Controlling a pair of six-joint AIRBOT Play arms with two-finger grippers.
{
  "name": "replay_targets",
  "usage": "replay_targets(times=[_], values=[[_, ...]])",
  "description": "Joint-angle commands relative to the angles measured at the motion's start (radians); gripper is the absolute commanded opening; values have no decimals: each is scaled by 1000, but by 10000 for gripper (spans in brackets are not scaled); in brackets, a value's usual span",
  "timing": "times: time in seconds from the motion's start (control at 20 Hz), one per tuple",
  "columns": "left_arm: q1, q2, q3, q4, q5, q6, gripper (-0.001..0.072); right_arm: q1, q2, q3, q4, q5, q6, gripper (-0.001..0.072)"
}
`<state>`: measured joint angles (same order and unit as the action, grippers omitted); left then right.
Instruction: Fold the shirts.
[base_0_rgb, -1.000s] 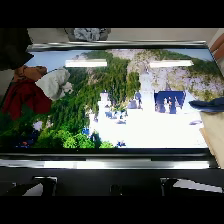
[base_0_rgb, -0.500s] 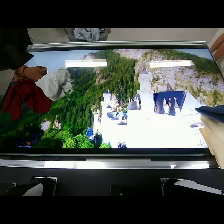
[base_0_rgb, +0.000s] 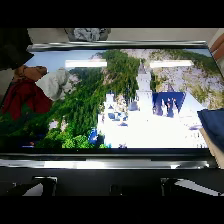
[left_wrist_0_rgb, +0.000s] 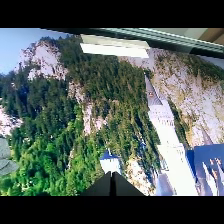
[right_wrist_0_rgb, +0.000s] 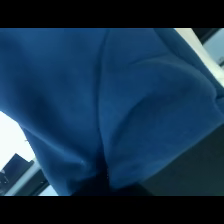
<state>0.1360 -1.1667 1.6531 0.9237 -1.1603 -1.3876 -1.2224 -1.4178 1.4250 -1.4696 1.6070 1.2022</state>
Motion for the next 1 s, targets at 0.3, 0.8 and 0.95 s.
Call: replay_targets(times=[0.3,0.8,0.95], values=[[0,0,0,-8,5,0,33,0,12,-103,-67,-174,-21,700],[-297,-318,175,906,-105,-274,80,786,-18,546,94,-450,-327,672],[-318,-427,122,708,-366,-283,709,1074,-160,500,53,-131,-205,702]])
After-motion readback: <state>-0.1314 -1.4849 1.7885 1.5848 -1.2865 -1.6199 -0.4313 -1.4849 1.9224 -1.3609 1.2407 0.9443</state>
